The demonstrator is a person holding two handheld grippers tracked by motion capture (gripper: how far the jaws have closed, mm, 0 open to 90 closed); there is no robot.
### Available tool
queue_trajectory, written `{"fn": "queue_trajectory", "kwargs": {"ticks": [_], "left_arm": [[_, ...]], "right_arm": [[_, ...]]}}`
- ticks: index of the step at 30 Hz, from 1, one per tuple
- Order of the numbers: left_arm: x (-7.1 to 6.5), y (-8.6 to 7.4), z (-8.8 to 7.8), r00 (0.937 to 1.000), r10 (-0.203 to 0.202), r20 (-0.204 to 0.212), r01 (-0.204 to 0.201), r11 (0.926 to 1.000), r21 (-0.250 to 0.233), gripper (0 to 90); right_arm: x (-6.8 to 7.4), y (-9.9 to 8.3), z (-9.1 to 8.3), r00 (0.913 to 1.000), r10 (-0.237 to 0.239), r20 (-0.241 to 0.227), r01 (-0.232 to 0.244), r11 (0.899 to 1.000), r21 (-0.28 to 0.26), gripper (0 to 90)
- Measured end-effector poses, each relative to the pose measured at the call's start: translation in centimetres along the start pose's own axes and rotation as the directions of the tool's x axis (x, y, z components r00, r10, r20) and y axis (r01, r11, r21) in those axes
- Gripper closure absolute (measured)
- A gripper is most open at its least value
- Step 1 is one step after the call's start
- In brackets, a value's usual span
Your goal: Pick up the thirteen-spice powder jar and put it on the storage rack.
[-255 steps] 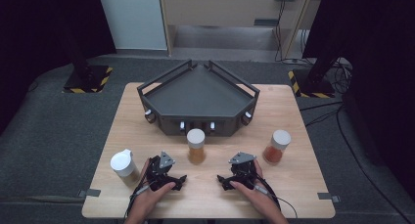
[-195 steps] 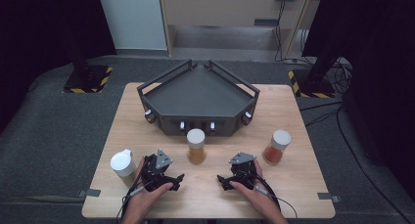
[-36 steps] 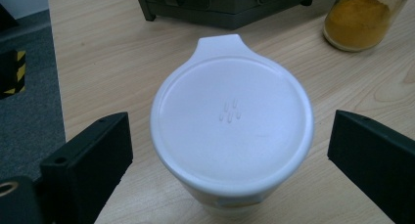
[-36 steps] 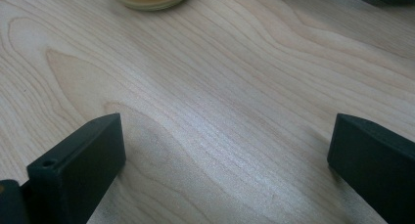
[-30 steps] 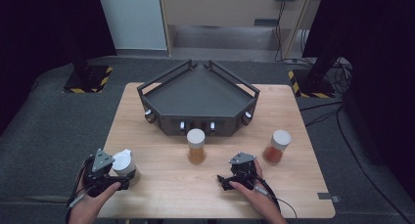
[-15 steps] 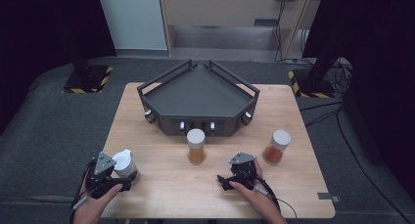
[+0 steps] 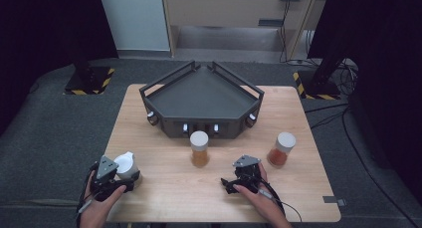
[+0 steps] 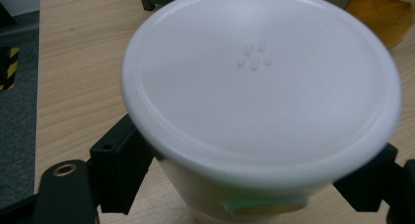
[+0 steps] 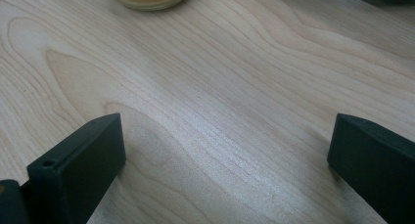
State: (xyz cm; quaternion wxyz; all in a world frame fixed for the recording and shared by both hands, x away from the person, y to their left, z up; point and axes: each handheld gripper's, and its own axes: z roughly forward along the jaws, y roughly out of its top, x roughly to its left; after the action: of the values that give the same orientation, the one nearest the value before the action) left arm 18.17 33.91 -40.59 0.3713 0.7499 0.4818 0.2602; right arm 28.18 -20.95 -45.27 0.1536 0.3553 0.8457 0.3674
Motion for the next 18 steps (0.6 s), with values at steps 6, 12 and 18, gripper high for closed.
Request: {"fn": "queue_trajectory", "kwargs": {"ticks": [6, 12, 18], "left_arm": [[-0.1, -0.3, 0.2, 0.9999, -0.009, 0.005, 0.009, 0.9999, -0.009, 28.8], [-0.3, 0.3, -0.2, 0.9998, 0.021, 0.005, -0.021, 0.9998, -0.006, 29.1], [-0.2, 1.5, -1.5, 0.9977, 0.062, 0.026, -0.061, 0.9975, -0.034, 29.1]], "right_arm": [[0.0, 0.0, 0.0, 1.0000, 0.000, 0.000, 0.000, 1.000, 0.000, 0.9], [0.0, 0.0, 0.0, 1.0000, 0.000, 0.000, 0.000, 1.000, 0.000, 0.9], [0.0, 0.0, 0.0, 1.0000, 0.001, 0.001, -0.001, 1.000, 0.000, 0.9]]}}
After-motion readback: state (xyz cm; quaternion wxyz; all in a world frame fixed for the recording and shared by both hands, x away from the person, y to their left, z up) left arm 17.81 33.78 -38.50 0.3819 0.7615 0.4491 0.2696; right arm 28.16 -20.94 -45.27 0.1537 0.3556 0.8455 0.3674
